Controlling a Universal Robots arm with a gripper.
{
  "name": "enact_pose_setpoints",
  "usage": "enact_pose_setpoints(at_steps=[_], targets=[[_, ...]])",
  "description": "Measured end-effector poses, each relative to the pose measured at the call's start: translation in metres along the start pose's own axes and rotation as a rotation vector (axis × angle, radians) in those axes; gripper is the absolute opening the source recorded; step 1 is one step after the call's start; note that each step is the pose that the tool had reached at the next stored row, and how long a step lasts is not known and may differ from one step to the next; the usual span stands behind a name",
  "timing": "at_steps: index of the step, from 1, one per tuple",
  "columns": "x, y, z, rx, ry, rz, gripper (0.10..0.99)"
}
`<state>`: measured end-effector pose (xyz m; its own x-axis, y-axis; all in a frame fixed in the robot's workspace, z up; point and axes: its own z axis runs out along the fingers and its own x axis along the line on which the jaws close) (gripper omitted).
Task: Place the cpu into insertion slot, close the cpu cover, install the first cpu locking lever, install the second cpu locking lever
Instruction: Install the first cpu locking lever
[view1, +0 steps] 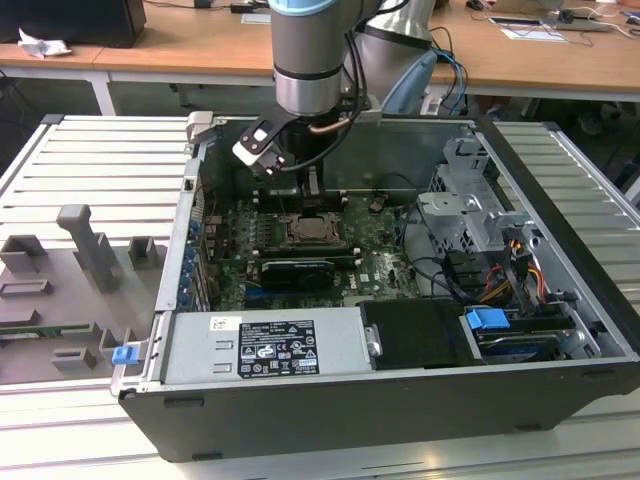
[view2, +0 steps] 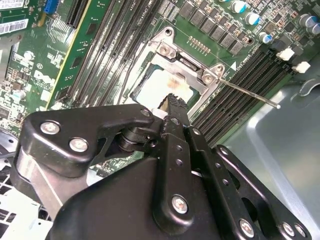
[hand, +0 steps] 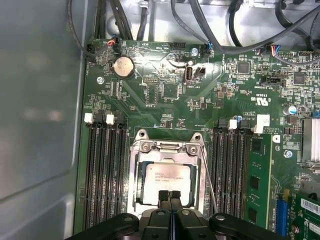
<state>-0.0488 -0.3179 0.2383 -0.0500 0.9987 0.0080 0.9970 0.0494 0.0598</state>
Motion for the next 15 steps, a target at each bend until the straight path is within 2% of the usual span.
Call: enact_pose_setpoints(at_steps=[4,10,11,15], targets=[[0.0000,0.0002,-0.0041,0.000,0.0000,0.002,0.106],[0.0003,0.0018,-0.0299,0.000,0.0000,0.003,0.106],[0.0003,0.0022,-0.0362,0.000,-0.0002,0.003,0.106],[0.0003,0.0024,-0.0384,0.002,0.0008,-0.008,0.106]])
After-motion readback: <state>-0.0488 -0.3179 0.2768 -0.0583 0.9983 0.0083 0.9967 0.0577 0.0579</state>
